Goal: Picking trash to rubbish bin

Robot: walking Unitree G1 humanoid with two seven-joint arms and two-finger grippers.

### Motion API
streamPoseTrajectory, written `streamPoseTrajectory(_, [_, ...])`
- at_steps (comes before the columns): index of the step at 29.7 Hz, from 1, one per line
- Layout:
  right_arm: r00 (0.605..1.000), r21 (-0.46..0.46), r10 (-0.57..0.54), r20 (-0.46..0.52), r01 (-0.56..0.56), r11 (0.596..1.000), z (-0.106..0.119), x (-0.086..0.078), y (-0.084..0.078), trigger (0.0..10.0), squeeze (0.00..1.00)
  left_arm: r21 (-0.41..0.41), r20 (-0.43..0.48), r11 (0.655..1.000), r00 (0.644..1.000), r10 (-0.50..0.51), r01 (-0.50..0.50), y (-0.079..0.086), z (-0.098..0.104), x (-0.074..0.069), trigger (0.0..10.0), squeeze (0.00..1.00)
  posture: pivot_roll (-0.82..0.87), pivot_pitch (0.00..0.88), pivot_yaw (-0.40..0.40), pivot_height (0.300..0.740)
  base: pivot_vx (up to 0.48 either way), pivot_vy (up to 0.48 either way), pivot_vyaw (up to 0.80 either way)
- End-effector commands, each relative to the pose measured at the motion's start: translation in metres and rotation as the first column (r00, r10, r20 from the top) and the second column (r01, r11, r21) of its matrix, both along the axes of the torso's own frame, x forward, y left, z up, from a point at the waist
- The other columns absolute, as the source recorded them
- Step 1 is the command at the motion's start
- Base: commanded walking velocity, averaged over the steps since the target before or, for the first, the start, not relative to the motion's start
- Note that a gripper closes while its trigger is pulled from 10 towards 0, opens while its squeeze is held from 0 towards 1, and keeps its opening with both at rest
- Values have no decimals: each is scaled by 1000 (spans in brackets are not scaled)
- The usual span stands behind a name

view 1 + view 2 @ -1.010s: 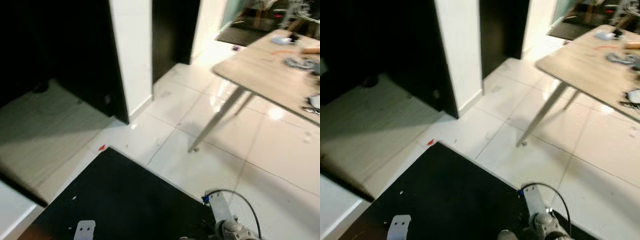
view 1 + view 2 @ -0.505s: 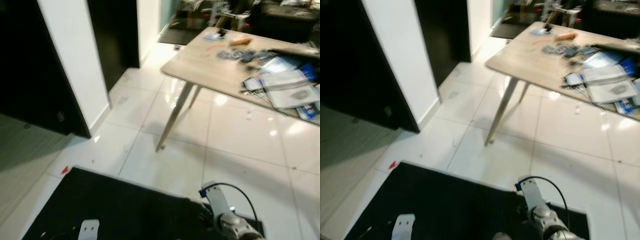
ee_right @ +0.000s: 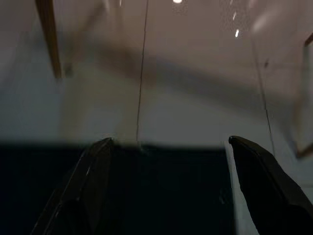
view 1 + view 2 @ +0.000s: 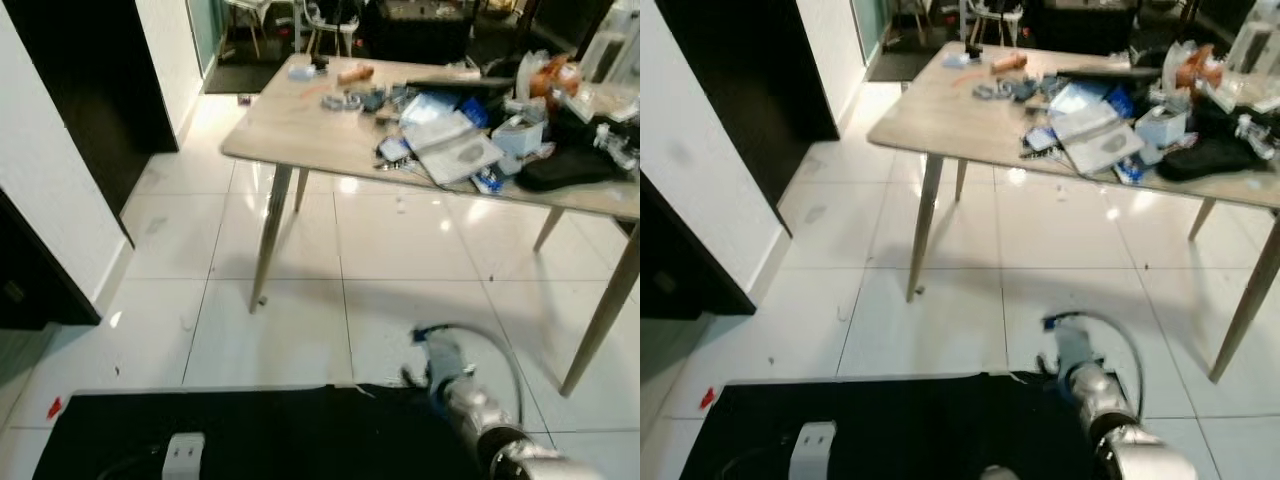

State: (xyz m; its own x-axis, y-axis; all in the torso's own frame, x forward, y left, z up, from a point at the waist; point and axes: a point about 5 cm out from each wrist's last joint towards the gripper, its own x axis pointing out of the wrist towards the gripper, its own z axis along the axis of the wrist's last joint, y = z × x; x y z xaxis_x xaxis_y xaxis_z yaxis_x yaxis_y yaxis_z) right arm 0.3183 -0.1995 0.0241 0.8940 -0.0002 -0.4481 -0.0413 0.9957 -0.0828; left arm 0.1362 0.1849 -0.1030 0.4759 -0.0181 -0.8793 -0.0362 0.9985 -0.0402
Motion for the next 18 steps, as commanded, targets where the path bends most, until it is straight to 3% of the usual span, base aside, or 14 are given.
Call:
streamPoseTrajectory(1, [999,57,-21,29,19,998,3,2,1,10000,0,1,-8,1000,1000,-1,1,2,-1,-2,10000,0,-113,35,54,740,0,0,-800])
streamPoseTrajectory(2, [999,57,-21,29,19,998,3,2,1,10000,0,1,-8,1000,1000,-1,1,2,-1,-2,10000,0,-113,35,54,740,0,0,-800])
streamPoseTrajectory(3, [993,120,-31,117,17,993,22,15,1,10000,0,-2,1,1000,1000,-5,5,2,0,0,10000,0,-115,35,61,740,0,0,-800])
streamPoseTrajectory(7, [975,200,-41,216,-3,980,42,28,0,10000,0,-7,6,1000,1000,-3,3,2,1,1,10000,0,-117,39,67,740,0,0,-800])
streamPoseTrajectory(10, [929,337,-70,362,-60,940,76,43,-4,10000,0,-13,11,1000,1000,-4,4,2,1,3,10000,0,-121,43,74,740,0,0,-800])
streamPoseTrajectory(11, [929,337,-70,362,-60,940,76,43,-4,10000,0,-13,11,1000,1000,-4,4,2,1,3,10000,0,-121,43,74,740,0,0,-800])
streamPoseTrajectory(12, [900,383,-71,429,-111,917,92,49,-6,10000,0,-15,13,1000,1000,-7,7,2,2,3,10000,0,-123,45,75,740,0,0,-800])
streamPoseTrajectory(15, [851,409,-50,523,-199,891,115,55,-5,10000,0,-19,14,1000,1000,-10,11,1,2,4,10000,0,-123,45,75,740,0,0,-800])
streamPoseTrajectory(18, [826,415,-41,563,-240,878,124,57,-3,10000,0,-25,16,1000,1000,-11,12,1,2,4,10000,0,-123,45,75,740,0,0,-800])
